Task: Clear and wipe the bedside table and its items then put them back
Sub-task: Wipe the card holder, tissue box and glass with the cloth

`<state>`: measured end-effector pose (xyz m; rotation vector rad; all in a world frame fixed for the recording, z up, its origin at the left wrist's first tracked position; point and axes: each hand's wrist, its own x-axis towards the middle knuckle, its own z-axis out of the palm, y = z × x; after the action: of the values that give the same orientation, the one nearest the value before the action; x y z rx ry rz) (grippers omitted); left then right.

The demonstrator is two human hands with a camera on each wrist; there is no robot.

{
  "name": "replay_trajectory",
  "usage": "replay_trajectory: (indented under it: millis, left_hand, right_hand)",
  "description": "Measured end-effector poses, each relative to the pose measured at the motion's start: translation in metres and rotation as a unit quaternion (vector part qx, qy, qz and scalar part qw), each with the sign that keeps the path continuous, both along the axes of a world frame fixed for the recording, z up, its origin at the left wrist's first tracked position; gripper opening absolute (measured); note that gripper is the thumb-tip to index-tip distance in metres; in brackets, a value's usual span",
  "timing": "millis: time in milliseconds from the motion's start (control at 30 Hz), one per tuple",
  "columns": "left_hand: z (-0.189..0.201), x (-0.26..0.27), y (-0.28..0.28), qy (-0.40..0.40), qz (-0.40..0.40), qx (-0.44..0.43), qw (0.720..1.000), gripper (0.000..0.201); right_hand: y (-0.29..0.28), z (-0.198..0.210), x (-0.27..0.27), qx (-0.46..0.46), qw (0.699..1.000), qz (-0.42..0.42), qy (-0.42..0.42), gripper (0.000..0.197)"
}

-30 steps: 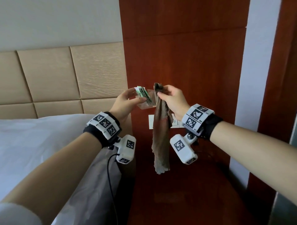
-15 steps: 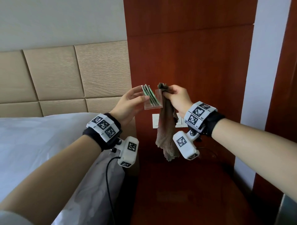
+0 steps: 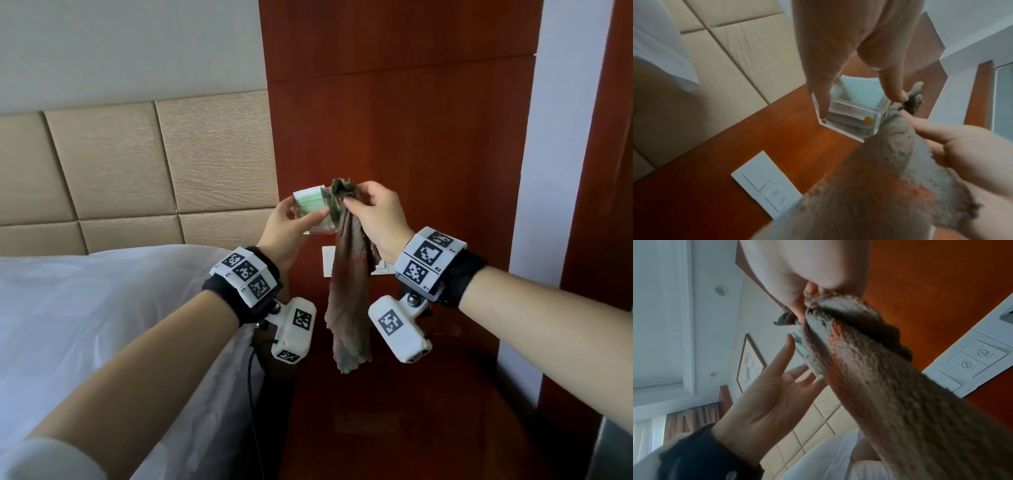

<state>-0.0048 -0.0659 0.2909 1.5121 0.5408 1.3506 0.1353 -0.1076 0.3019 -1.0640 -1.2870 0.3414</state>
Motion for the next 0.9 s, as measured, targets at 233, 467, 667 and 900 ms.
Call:
replay_trajectory:
  millis: [233,467,667,900]
  left_hand:
    - [-0.004,-0.009,0.011,-0.045,-0.03,-0.042,0.998,0.011]
    - [-0.008,-0.001,0.013,-0.06,-0.052,-0.066,0.995,0.022]
    - [-0.003,0.004,0.013,-0.067,-0.024,-0.069,0.995,0.038]
    - [-0.001,0.004,0.008,-0.035,-0.091,-0.067,0.993,0.048]
  right_hand:
    - [-0.002,0.001,0.01,-0.009,1.0,0.007,-0.012,0.006]
    - [0.001,-0.004,0.009,-0.012,1.0,-0.006,-0.006,0.002]
    - [0.002,-0.009,0.008,-0.007,1.0,-0.011,-0.013,0.002]
    - [0.002,-0.005,0.024,-0.014,0.999,-0.044,-0.009,0.003]
